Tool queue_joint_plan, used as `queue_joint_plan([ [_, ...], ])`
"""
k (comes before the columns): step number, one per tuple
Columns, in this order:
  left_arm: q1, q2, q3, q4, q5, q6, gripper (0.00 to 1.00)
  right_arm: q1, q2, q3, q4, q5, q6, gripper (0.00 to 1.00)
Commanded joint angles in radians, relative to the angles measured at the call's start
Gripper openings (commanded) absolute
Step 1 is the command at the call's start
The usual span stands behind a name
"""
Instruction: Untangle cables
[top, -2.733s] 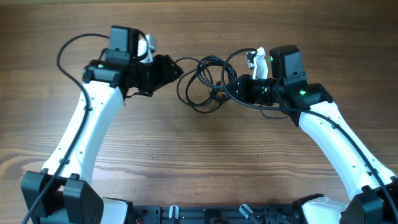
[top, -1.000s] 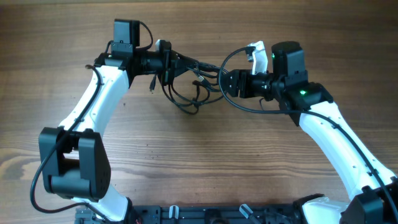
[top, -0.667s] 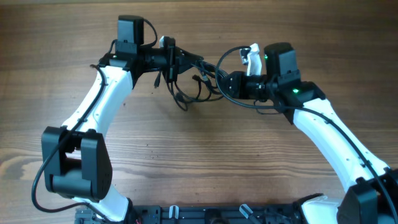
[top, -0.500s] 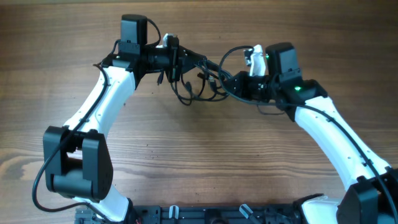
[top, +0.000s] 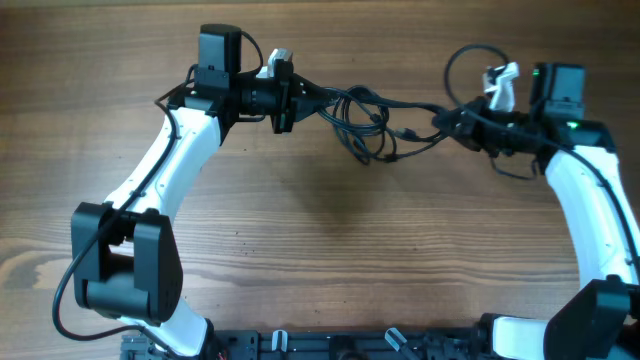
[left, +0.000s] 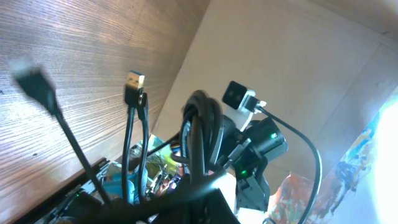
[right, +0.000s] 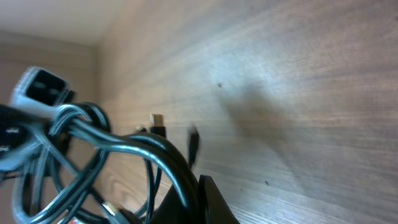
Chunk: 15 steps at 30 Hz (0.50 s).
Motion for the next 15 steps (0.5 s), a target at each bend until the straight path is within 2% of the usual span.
queue_joint_plan([
  [1, 0.138, -0.045, 0.021, -0.012, -0.060, 0.096, 0.04, -0.179, 0.006, 0.000, 0.126, -0.034, -0.011, 0.05],
  [5, 0.137, -0.045, 0.021, -0.151, -0.060, 0.250, 0.04, -0.201, 0.006, 0.000, 0.458, -0.214, 0.153, 0.05],
  [8, 0.138, -0.045, 0.021, -0.242, -0.060, 0.369, 0.04, -0.201, 0.006, 0.000, 0.621, -0.190, 0.245, 0.05],
  [9, 0.138, -0.045, 0.021, -0.288, -0.061, 0.445, 0.04, -0.201, 0.006, 0.000, 0.669, -0.163, 0.280, 0.05],
  [12, 0.138, -0.045, 0.021, -0.426, -0.090, 0.649, 0.04, -0.201, 0.006, 0.000, 0.694, -0.052, 0.315, 0.05],
  [15, 0.137, -0.045, 0.021, -0.562, -0.237, 0.763, 0.04, -0.201, 0.006, -0.001, 0.578, 0.071, 0.306, 0.04],
])
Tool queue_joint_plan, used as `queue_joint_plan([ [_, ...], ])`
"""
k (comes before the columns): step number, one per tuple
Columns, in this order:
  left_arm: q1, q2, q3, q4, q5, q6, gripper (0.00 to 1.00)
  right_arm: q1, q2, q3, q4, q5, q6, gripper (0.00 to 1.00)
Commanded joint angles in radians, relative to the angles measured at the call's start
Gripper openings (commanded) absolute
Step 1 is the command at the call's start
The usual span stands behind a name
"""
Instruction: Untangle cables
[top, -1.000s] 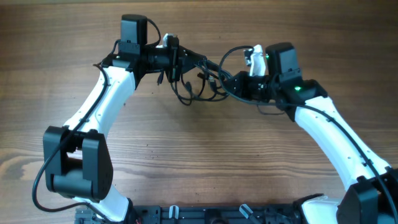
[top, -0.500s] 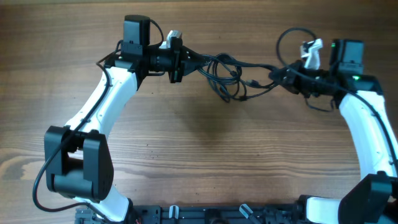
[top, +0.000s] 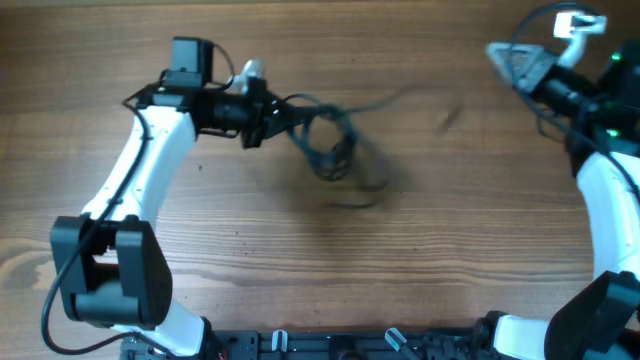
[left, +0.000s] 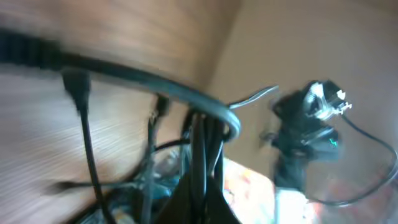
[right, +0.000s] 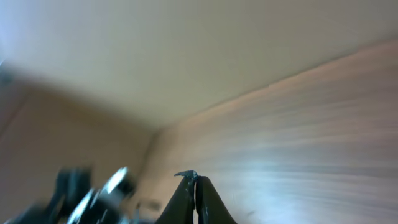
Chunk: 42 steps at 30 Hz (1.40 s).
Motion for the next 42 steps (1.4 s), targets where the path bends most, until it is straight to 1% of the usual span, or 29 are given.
queue_joint_plan([
  [1, 0.021, -0.011, 0.001, -0.102, -0.198, 0.261, 0.04, -0.023, 0.003, 0.012, -0.129, 0.230, 0.021, 0.04],
  [3, 0.016, -0.011, 0.001, -0.121, -0.214, 0.339, 0.04, -0.019, 0.003, 0.012, -0.205, 0.249, -0.029, 0.04],
  [6, 0.001, -0.011, 0.001, -0.099, -0.212, 0.416, 0.04, -0.003, 0.003, 0.012, -0.286, 0.241, -0.121, 0.04],
  [8, -0.015, -0.011, 0.001, -0.068, -0.193, 0.490, 0.04, 0.017, 0.003, 0.012, -0.306, 0.169, -0.209, 0.06],
  [10, -0.026, -0.011, 0.002, -0.043, -0.152, 0.555, 0.04, 0.039, 0.003, 0.012, -0.305, 0.078, -0.274, 0.11],
  [11, -0.032, -0.011, 0.002, -0.018, -0.108, 0.607, 0.04, 0.055, 0.003, 0.012, -0.304, 0.027, -0.296, 0.19],
  [14, -0.032, -0.011, 0.002, 0.051, -0.008, 0.624, 0.04, 0.106, 0.002, 0.013, -0.304, -0.069, -0.306, 0.31],
  [15, -0.032, -0.011, 0.002, 0.100, 0.036, 0.622, 0.04, 0.148, 0.000, 0.013, -0.305, -0.101, -0.304, 0.36],
  [16, -0.032, -0.011, 0.002, 0.126, 0.038, 0.605, 0.04, 0.178, -0.002, 0.013, -0.304, -0.112, -0.299, 0.39],
  [18, -0.030, -0.011, 0.002, 0.187, 0.031, 0.506, 0.04, 0.257, -0.007, 0.013, -0.300, -0.105, -0.267, 0.42],
  [20, -0.029, -0.011, 0.002, 0.225, 0.008, 0.391, 0.04, 0.327, -0.007, 0.013, -0.300, -0.063, -0.208, 0.42],
  [23, -0.029, -0.011, 0.002, 0.251, 0.003, 0.270, 0.04, 0.423, -0.007, 0.013, -0.300, 0.021, -0.138, 0.41],
  [27, -0.029, -0.011, 0.002, 0.284, 0.004, 0.035, 0.04, 0.557, -0.006, 0.013, -0.293, 0.173, -0.055, 0.41],
  [30, -0.029, -0.011, 0.002, 0.297, 0.004, -0.115, 0.04, 0.625, -0.006, 0.012, -0.267, 0.233, -0.015, 0.43],
  [33, -0.029, -0.011, 0.002, 0.297, 0.005, -0.192, 0.04, 0.666, -0.006, 0.012, -0.210, 0.235, -0.014, 0.48],
  [38, -0.031, -0.011, 0.002, 0.298, 0.006, -0.280, 0.04, 0.711, 0.020, 0.012, -0.163, 0.274, -0.009, 0.48],
  [42, -0.031, -0.011, 0.002, 0.300, 0.016, -0.299, 0.04, 0.747, 0.055, 0.012, -0.118, 0.269, -0.010, 0.48],
])
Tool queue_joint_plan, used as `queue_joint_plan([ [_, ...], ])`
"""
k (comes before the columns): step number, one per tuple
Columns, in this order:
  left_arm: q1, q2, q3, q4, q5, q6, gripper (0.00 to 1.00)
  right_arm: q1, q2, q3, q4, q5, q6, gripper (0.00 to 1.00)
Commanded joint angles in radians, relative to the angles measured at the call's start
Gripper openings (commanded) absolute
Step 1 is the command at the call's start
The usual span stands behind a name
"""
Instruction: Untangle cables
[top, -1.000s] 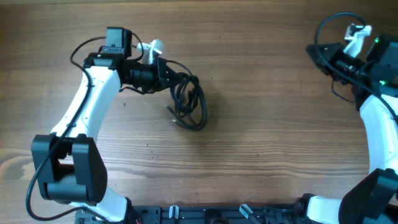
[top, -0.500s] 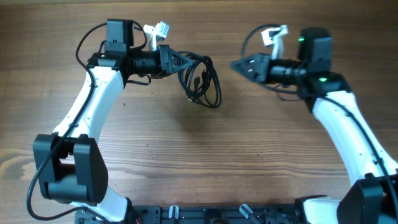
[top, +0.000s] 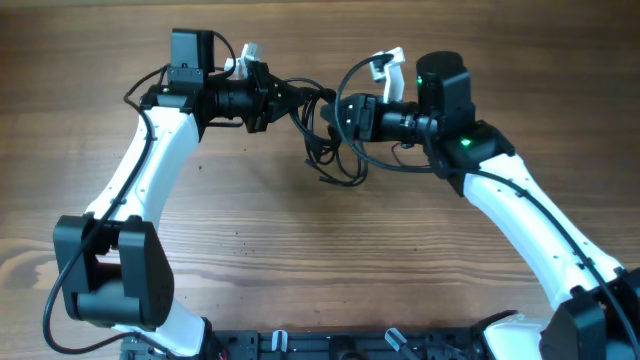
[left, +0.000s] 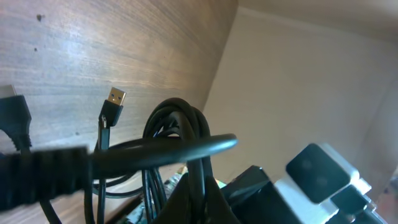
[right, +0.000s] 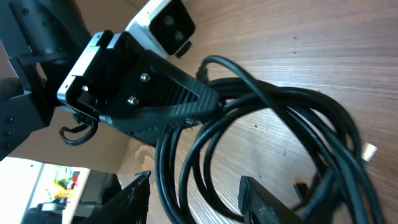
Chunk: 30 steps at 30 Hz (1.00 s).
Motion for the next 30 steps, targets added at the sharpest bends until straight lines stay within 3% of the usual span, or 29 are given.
queue_joint_plan([
  [1, 0.002, -0.011, 0.006, 0.010, 0.051, -0.063, 0.04, 0.038, 0.045, 0.010, 0.037, 0.024, 0.007, 0.48],
  [30, -0.018, -0.011, 0.006, 0.058, 0.050, -0.063, 0.04, 0.086, 0.107, 0.010, 0.078, 0.022, 0.034, 0.48],
])
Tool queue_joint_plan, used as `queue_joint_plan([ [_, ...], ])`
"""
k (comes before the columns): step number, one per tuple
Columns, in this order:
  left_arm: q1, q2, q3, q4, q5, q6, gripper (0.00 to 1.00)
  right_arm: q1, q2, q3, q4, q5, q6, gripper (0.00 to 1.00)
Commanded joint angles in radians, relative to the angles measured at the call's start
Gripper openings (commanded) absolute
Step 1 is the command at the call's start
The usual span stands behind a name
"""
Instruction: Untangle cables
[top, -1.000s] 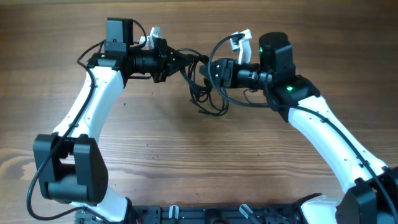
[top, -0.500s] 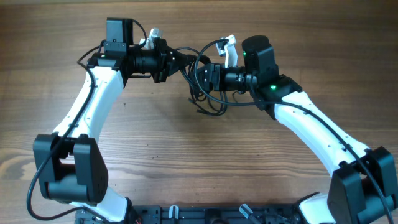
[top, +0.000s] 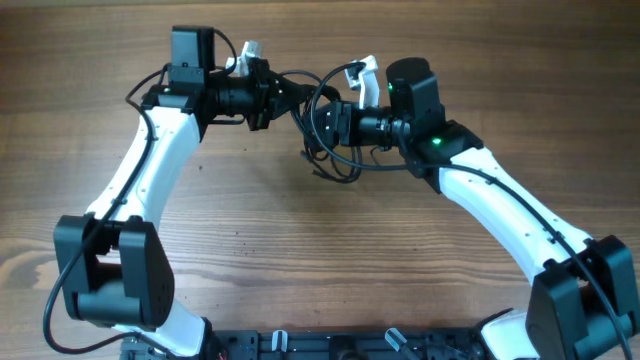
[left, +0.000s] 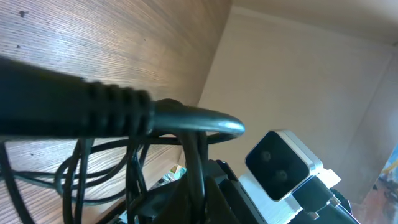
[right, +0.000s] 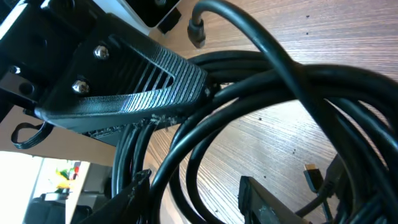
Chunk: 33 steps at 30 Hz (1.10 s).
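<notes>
A tangle of black cables (top: 335, 155) hangs over the wooden table at the back middle. My left gripper (top: 285, 97) is shut on a thick strand of it (left: 198, 158), and its fingers (left: 214, 199) pinch that strand at the bottom of the left wrist view. My right gripper (top: 322, 122) is open right beside it, reaching in from the right. Several loops of cable (right: 249, 87) pass between its two fingers (right: 134, 190), and my left gripper (right: 124, 68) fills the upper left of the right wrist view. A USB plug (right: 314, 174) dangles at the right.
The wooden table (top: 300, 260) stretches in front of the tangle. Both arms meet at the back middle, and the right wrist's white camera (left: 280, 165) is close to the left fingers. A dark rail (top: 350, 345) runs along the front edge.
My right gripper has moved left, closer to the left gripper, and cable loops now lie between its open fingers. The left gripper still holds its strand in the same place.
First the tangle was stretched between both grippers, left and right of the back middle. Then my right gripper was shut at the far right corner, with the tangle hanging from the left gripper alone. Later it was back at the tangle, open, and now sits among the loops.
</notes>
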Motion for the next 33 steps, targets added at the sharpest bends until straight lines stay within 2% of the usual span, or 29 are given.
queue_joint_plan([
  [1, -0.011, -0.011, 0.006, 0.013, 0.034, -0.016, 0.04, 0.021, 0.014, 0.010, 0.010, 0.017, 0.025, 0.48],
  [14, -0.043, -0.011, 0.006, 0.026, 0.034, -0.048, 0.04, 0.026, 0.016, 0.010, 0.086, 0.072, 0.066, 0.46],
  [19, -0.048, -0.011, 0.006, 0.116, 0.065, -0.126, 0.04, 0.042, 0.027, 0.010, 0.081, 0.090, 0.067, 0.40],
  [24, -0.063, -0.011, 0.006, 0.201, 0.088, -0.177, 0.04, 0.049, 0.058, 0.010, 0.088, 0.094, 0.079, 0.38],
  [28, -0.069, -0.011, 0.006, 0.204, 0.086, -0.167, 0.04, 0.044, 0.062, 0.010, 0.095, 0.098, 0.079, 0.28],
  [30, -0.063, -0.011, 0.006, 0.204, 0.082, -0.145, 0.04, 0.032, 0.062, 0.010, 0.095, 0.097, 0.080, 0.17],
  [31, -0.056, -0.011, 0.006, 0.203, 0.077, -0.111, 0.04, 0.021, 0.059, 0.010, 0.095, 0.093, 0.080, 0.08],
  [33, -0.043, -0.011, 0.006, 0.179, 0.051, -0.011, 0.04, -0.006, 0.046, 0.010, 0.095, 0.078, 0.081, 0.04],
])
